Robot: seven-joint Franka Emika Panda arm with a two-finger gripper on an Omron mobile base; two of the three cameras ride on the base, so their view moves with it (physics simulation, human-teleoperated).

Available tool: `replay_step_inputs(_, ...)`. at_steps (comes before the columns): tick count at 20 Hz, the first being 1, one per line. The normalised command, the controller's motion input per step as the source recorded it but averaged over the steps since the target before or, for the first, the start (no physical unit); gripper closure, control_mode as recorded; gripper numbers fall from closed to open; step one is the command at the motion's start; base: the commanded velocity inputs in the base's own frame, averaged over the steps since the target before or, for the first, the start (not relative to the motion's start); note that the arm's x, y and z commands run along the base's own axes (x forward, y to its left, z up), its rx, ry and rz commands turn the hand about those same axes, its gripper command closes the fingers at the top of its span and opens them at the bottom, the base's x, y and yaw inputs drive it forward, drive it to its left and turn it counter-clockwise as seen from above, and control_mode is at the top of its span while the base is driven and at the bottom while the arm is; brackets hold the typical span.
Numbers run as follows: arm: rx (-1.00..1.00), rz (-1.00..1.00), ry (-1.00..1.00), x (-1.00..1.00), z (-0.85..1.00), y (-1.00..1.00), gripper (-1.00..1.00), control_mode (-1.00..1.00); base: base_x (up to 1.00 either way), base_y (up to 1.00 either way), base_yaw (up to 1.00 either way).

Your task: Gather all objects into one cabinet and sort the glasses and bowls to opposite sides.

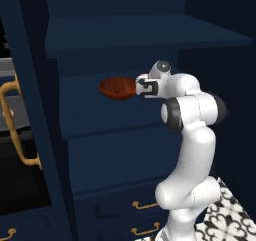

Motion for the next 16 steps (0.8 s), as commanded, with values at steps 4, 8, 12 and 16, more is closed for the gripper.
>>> replay_step_inputs(4, -0.01, 0.00, 0.00, 0.30, -0.07, -0.02, -1.00, -1.00, 0.00, 0.00, 0.00)
replay_step_inputs(8, 0.00, 0.00, 0.00, 0.32, -0.08, 0.00, -1.00, -1.00, 0.00, 0.00, 0.00)
replay_step_inputs(12, 0.00, 0.00, 0.00, 0.29, -0.04, 0.00, -1.00, -1.00, 0.00, 0.00, 0.00)
replay_step_inputs(16, -0.01, 0.00, 0.00, 0.21, -0.07, 0.00, -1.00, -1.00, 0.00, 0.00, 0.00)
